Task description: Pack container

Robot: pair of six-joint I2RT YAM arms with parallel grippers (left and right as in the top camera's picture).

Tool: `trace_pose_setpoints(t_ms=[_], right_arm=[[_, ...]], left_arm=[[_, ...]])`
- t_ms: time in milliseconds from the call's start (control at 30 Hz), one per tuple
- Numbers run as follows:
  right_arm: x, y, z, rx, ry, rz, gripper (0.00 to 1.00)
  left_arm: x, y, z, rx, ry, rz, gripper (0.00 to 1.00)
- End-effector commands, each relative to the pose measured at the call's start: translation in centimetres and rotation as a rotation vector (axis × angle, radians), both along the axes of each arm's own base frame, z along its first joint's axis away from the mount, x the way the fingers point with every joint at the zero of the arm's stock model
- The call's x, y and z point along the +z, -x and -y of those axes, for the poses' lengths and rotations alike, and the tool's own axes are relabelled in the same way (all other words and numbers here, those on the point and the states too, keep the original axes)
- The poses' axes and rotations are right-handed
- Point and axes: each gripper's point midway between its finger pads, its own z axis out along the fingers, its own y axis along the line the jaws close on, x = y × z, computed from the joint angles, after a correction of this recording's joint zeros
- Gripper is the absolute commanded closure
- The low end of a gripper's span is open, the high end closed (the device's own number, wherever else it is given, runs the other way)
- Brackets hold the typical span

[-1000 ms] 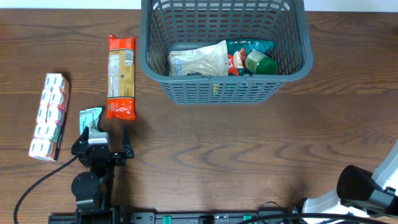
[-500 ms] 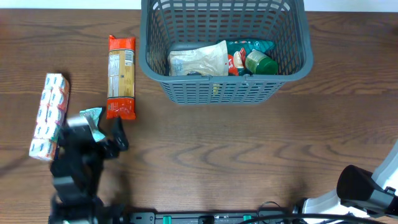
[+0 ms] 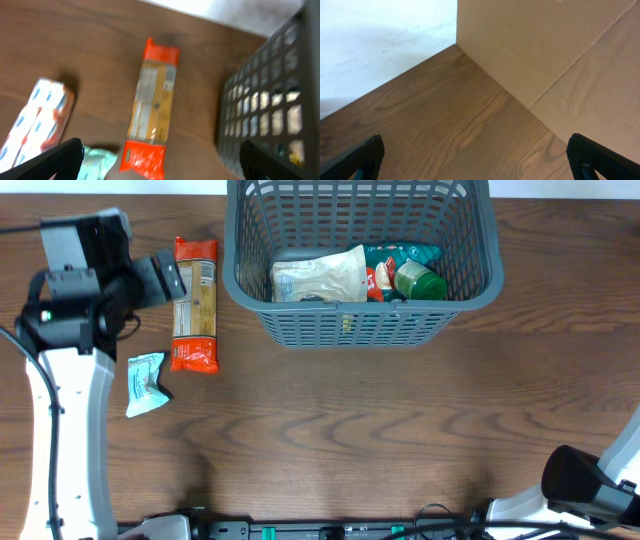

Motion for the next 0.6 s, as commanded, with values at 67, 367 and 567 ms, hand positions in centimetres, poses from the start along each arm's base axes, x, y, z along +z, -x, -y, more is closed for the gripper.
trace_pose_setpoints(t_ms=[67,367,567], right_arm=[[0.2,0.3,0.2,-0.017,-0.004,0.011,0.01],[0.2,0.3,0.2,-0.017,-0.004,0.011,0.01],[0.2,0.3,0.2,-0.017,-0.004,0.011,0.01]], left_arm=[[2.1,-1.4,0.3,-0.075,-0.037,0.073,0.02],[-2.0,-3.1,0.1,-0.154,-0.078,-0.103,0.02],[-6.7,-5.1,-0.2,-0.155,-0.054,-0.221,0.02]])
